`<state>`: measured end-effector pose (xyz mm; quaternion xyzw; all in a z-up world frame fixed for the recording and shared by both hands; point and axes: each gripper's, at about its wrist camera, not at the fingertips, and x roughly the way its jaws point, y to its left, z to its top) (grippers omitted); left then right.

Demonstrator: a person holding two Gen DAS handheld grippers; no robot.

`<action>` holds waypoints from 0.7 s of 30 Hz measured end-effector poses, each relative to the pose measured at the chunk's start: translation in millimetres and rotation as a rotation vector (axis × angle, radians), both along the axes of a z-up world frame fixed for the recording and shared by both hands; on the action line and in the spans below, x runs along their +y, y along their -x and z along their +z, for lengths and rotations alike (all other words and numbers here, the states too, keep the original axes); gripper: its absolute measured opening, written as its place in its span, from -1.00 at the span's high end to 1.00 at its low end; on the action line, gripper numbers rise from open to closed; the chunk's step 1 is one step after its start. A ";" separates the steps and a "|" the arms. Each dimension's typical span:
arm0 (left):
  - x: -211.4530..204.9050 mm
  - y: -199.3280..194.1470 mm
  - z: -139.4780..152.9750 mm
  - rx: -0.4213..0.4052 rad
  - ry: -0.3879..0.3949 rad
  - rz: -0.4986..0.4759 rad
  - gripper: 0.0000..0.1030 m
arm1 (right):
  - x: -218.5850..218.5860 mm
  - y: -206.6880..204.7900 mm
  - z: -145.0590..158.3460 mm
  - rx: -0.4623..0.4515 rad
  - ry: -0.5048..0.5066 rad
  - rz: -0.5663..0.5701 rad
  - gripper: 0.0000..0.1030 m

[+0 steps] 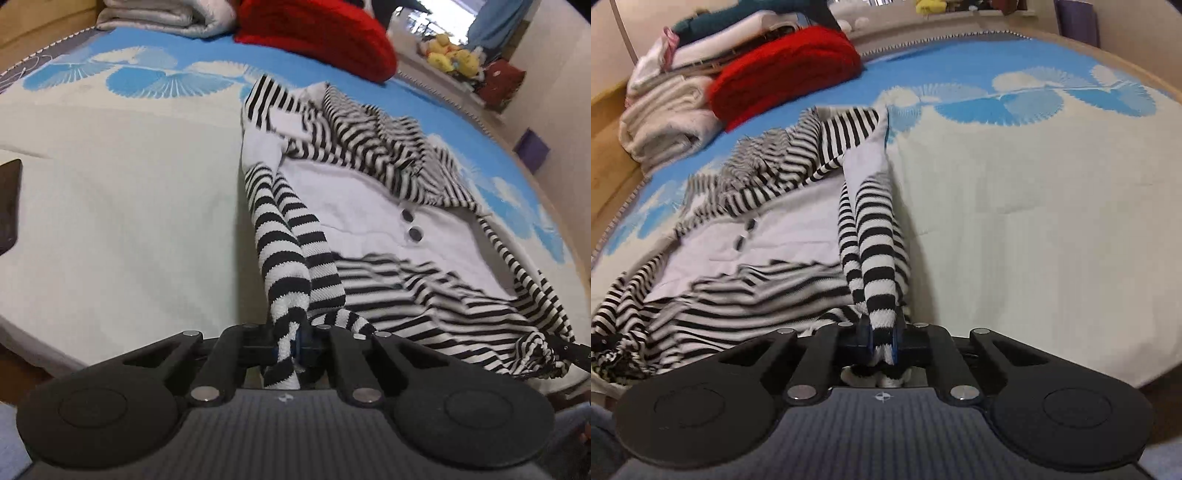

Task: Fold small clothes
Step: 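Grasp the hem with the left gripper while the right gripper grasps the hem, fold toward the hood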

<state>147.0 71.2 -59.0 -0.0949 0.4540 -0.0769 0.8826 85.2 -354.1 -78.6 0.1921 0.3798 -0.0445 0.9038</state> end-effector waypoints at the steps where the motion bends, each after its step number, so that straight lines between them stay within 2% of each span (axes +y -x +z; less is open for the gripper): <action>1: 4.2 7.1 6.4 0.006 0.018 -0.006 0.86 | -1.6 8.8 5.7 -0.007 -0.015 0.004 0.85; 7: 21.9 68.4 45.6 -0.010 0.099 -0.054 0.87 | -8.3 75.1 46.1 -0.056 -0.122 0.026 0.85; 9: 25.4 71.4 55.3 -0.016 0.113 -0.048 0.87 | -10.4 87.2 58.8 -0.072 -0.136 0.033 0.85; 11: 28.3 56.0 66.3 -0.022 0.127 -0.037 0.87 | -15.0 81.8 69.2 -0.075 -0.149 0.034 0.85; 15: 21.1 -12.1 94.9 -0.069 0.093 -0.017 0.87 | -23.5 20.0 93.6 -0.109 -0.153 0.048 0.85; 19: -0.8 -136.9 123.0 -0.107 0.060 0.013 0.86 | -34.8 -98.7 118.9 -0.127 -0.092 0.040 0.86; 21: -12.5 -217.9 131.5 -0.144 0.056 0.093 0.65 | -47.4 -174.6 125.7 -0.119 -0.085 -0.024 0.85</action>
